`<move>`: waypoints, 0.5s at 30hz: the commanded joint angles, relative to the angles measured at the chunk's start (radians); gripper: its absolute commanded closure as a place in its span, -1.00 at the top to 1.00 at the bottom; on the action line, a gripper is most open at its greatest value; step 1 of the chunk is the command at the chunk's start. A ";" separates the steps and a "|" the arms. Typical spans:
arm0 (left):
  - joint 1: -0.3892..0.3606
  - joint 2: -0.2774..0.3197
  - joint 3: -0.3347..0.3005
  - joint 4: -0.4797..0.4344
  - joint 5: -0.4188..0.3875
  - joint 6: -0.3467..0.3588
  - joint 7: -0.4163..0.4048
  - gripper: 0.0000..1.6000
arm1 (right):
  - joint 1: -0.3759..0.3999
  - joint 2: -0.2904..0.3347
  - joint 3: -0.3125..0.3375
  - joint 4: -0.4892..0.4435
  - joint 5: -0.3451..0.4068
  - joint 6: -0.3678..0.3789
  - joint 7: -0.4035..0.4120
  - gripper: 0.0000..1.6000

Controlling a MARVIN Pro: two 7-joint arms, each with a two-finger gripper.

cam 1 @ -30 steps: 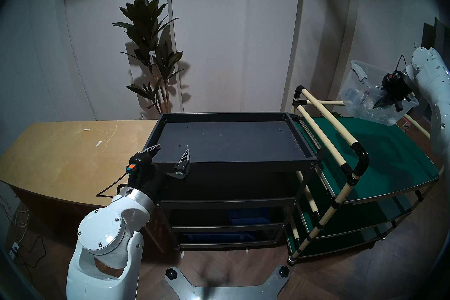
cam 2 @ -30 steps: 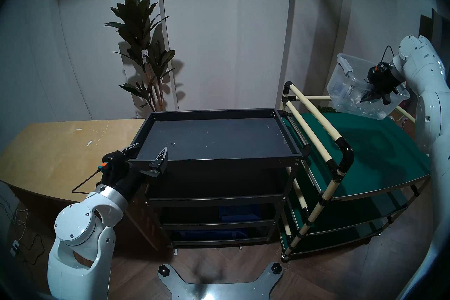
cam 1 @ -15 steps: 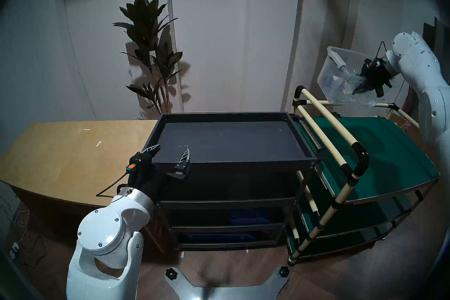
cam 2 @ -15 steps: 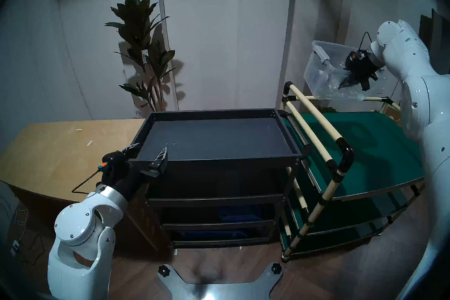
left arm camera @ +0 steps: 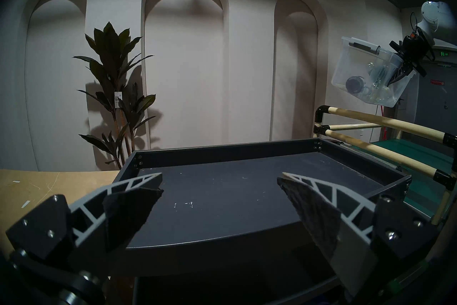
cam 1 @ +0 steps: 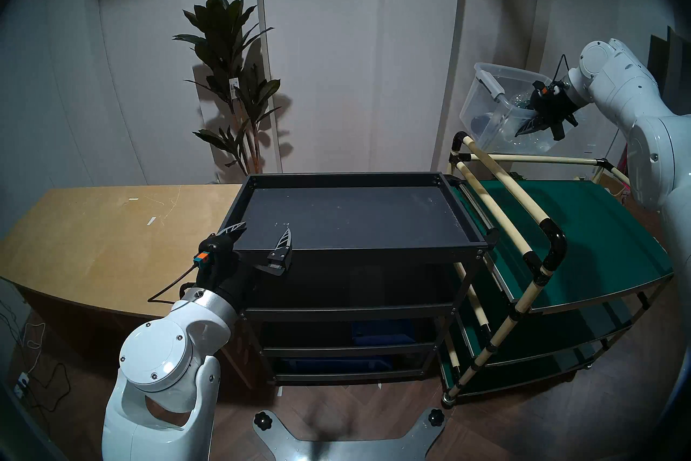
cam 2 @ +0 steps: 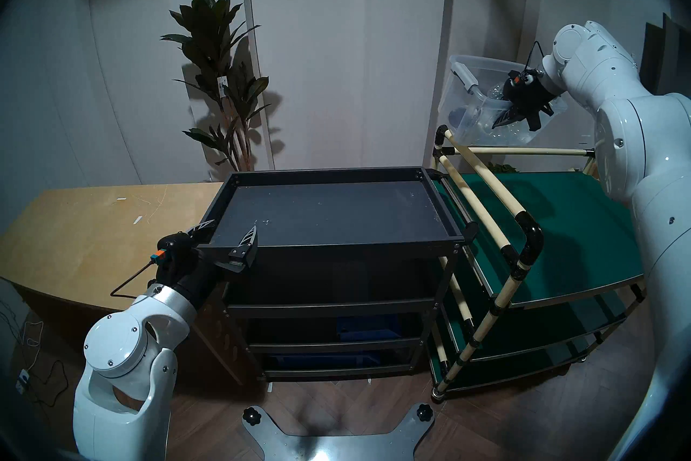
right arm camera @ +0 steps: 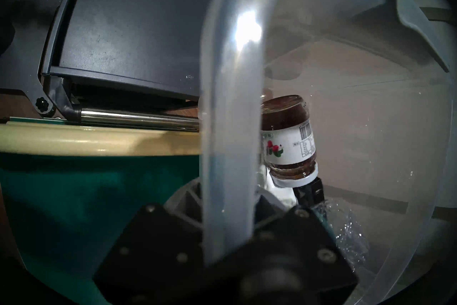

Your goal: Put the storage box onto the shelf

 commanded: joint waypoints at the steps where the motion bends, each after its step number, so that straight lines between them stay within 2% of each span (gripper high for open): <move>1: -0.006 0.000 0.000 -0.014 0.000 -0.004 -0.001 1.00 | 0.071 -0.104 0.008 0.000 0.021 -0.040 0.096 -1.00; 15: -0.007 0.000 0.000 -0.010 0.000 -0.004 -0.001 1.00 | 0.094 -0.225 0.007 0.038 0.017 -0.092 0.041 -1.00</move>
